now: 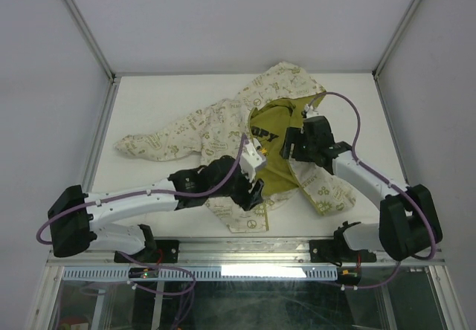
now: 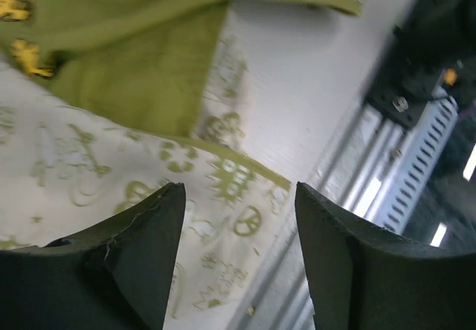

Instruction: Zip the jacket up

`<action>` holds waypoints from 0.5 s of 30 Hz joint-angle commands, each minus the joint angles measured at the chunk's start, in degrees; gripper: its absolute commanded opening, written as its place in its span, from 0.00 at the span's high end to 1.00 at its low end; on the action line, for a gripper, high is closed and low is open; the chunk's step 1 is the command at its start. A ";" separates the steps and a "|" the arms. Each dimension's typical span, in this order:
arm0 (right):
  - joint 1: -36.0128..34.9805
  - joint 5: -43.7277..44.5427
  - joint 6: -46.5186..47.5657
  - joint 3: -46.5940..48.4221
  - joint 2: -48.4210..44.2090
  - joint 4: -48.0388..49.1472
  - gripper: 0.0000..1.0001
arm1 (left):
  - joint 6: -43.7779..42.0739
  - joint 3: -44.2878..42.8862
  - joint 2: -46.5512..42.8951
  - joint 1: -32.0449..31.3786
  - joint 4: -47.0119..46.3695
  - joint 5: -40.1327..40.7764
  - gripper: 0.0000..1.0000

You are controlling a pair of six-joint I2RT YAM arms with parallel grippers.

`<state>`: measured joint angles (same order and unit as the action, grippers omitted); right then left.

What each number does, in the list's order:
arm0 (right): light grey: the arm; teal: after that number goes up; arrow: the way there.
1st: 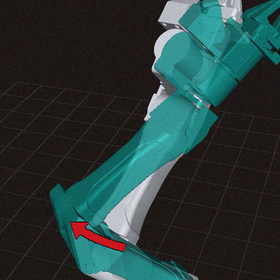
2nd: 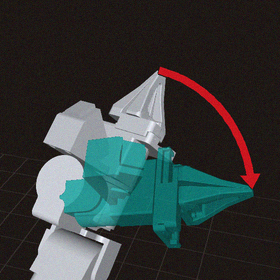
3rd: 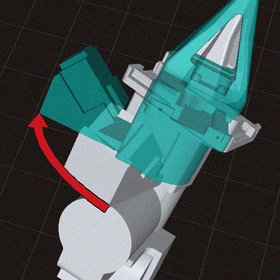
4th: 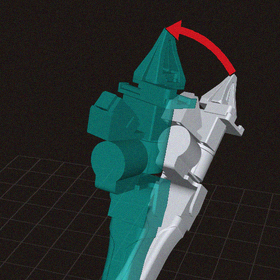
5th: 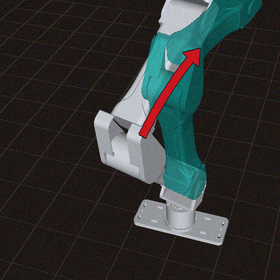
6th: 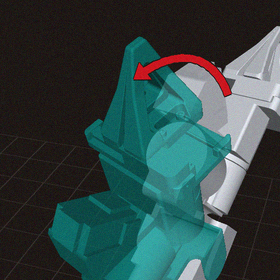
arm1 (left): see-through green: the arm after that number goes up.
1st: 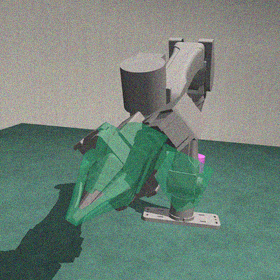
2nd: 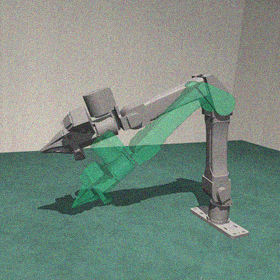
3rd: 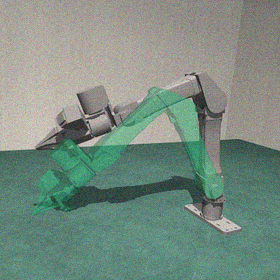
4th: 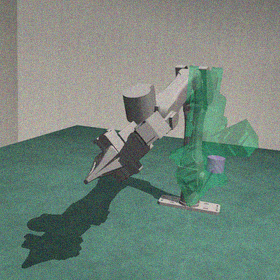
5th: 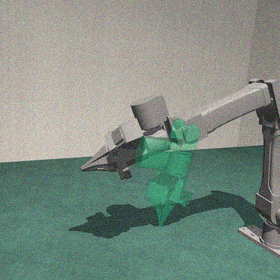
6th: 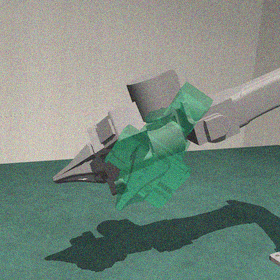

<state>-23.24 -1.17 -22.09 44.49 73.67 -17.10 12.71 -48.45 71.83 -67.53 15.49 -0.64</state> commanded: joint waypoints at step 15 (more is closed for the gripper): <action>-0.20 8.06 -2.87 14.52 18.83 10.24 0.89 | 12.19 4.69 14.46 22.31 -11.33 3.14 0.41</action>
<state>-23.24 2.26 -24.67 52.49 90.63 -11.20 21.19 -46.76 86.70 -48.01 7.27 1.91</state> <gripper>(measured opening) 0.235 0.602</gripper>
